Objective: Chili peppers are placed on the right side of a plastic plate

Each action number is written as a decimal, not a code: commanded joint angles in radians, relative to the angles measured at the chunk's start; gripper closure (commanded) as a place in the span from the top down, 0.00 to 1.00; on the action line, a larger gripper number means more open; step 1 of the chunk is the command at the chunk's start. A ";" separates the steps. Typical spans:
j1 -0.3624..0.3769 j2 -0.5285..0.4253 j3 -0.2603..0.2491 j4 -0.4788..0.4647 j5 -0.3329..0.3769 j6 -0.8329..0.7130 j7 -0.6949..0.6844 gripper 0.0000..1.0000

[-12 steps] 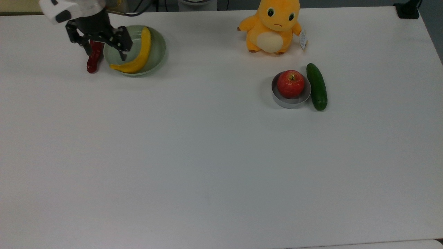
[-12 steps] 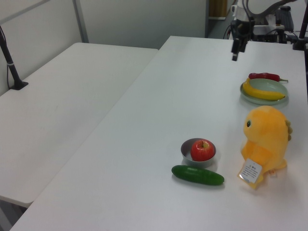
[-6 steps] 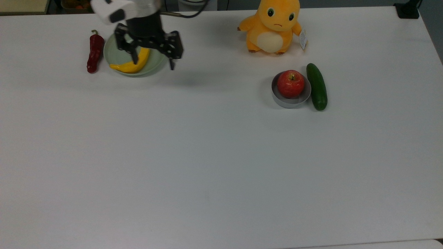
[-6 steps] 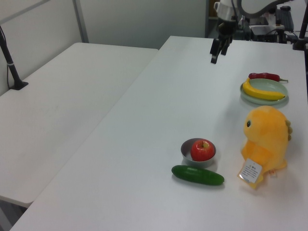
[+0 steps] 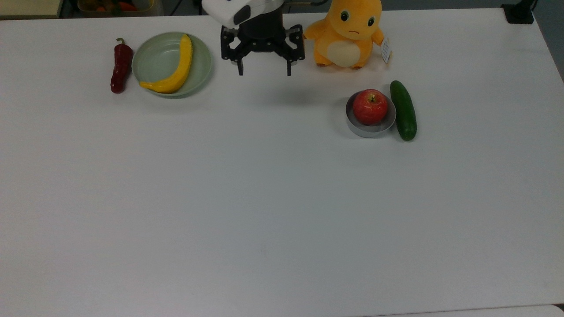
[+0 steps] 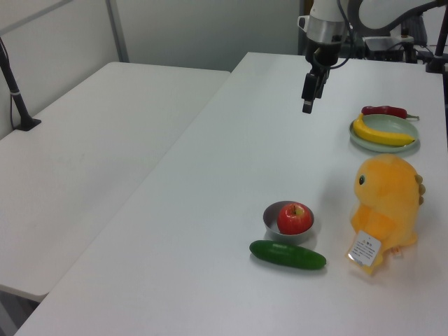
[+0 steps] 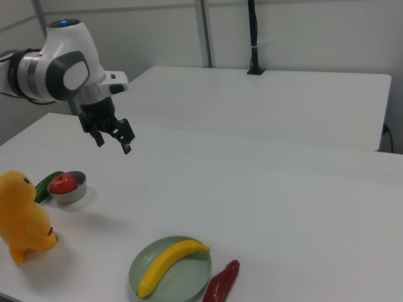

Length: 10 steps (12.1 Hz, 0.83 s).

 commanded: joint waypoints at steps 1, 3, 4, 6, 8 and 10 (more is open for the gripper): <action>0.137 -0.022 -0.142 0.011 0.029 -0.045 0.004 1.00; 0.128 -0.019 -0.150 0.020 0.045 -0.045 0.000 1.00; 0.125 -0.019 -0.161 0.023 0.049 -0.045 0.003 1.00; 0.092 -0.024 -0.164 0.022 0.062 -0.049 -0.006 1.00; 0.051 -0.023 -0.147 0.022 0.064 -0.052 0.001 1.00; 0.040 -0.025 -0.141 0.023 0.064 -0.052 0.001 1.00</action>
